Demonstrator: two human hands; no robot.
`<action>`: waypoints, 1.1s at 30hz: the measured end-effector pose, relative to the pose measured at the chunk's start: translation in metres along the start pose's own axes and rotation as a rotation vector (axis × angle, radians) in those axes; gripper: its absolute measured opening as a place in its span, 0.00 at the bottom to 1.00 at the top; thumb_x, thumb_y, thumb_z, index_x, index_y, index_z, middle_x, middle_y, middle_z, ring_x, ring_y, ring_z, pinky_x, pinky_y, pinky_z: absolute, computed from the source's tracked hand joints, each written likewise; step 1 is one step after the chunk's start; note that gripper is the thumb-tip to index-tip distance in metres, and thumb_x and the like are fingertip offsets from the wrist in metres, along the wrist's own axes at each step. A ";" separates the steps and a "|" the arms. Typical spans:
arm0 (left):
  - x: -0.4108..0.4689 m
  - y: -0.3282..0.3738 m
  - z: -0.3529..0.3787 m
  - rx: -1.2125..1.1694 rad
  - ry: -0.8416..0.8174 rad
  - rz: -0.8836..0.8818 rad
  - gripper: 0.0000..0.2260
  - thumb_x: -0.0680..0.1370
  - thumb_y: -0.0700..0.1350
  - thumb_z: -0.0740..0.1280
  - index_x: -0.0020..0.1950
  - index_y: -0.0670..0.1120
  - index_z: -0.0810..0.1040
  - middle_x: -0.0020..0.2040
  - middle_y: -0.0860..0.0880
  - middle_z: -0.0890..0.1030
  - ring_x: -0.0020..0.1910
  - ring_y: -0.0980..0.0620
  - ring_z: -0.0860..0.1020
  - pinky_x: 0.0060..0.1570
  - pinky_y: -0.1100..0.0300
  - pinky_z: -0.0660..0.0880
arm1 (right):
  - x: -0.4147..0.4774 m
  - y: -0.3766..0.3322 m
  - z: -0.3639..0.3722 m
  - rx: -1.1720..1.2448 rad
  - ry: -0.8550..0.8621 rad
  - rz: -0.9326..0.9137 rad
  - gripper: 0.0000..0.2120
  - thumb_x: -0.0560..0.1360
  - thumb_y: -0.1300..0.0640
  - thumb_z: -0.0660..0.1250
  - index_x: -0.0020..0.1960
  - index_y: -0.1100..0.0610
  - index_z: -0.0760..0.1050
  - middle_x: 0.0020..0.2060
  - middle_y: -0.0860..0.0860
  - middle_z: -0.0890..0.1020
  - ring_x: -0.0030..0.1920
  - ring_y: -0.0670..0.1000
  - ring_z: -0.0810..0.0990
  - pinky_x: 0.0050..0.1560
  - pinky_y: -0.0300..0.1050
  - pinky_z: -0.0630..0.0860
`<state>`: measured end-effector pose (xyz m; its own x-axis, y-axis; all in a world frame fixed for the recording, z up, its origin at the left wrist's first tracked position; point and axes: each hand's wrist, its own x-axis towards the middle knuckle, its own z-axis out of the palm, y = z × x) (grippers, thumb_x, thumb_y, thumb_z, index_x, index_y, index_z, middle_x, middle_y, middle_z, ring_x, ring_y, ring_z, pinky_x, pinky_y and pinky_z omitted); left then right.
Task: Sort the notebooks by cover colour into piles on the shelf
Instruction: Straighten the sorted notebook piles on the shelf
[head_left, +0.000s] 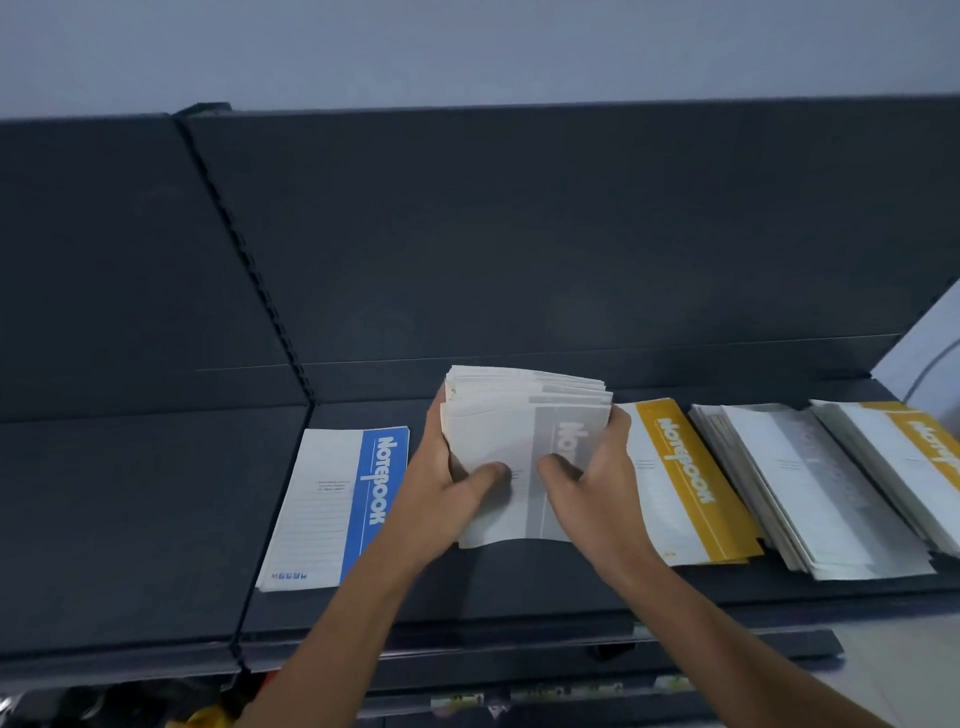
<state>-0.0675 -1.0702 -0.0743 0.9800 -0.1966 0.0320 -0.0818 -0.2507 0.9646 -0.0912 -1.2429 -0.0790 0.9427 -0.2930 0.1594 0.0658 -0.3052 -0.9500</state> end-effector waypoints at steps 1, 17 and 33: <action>0.000 0.000 0.001 -0.010 0.003 -0.010 0.37 0.71 0.48 0.73 0.75 0.65 0.59 0.63 0.65 0.77 0.62 0.64 0.75 0.58 0.60 0.75 | -0.002 0.003 0.000 0.022 -0.016 0.027 0.27 0.71 0.60 0.68 0.62 0.41 0.61 0.48 0.31 0.77 0.49 0.35 0.79 0.37 0.30 0.77; 0.005 -0.007 0.013 0.300 0.153 -0.049 0.21 0.81 0.48 0.68 0.70 0.49 0.65 0.62 0.55 0.69 0.59 0.58 0.70 0.54 0.68 0.66 | 0.000 0.020 0.006 -0.078 -0.056 0.071 0.22 0.78 0.53 0.68 0.65 0.38 0.61 0.56 0.35 0.76 0.55 0.38 0.77 0.44 0.34 0.75; 0.041 -0.034 0.018 0.782 0.192 -0.378 0.22 0.79 0.58 0.68 0.63 0.42 0.75 0.55 0.44 0.81 0.54 0.44 0.81 0.46 0.55 0.74 | 0.046 0.022 0.030 -0.556 -0.253 0.332 0.10 0.72 0.55 0.70 0.42 0.58 0.71 0.35 0.52 0.80 0.33 0.49 0.79 0.27 0.38 0.67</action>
<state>-0.0276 -1.0865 -0.1106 0.9744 0.1752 -0.1411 0.2216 -0.8559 0.4672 -0.0364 -1.2363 -0.1006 0.9357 -0.2518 -0.2473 -0.3529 -0.6744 -0.6486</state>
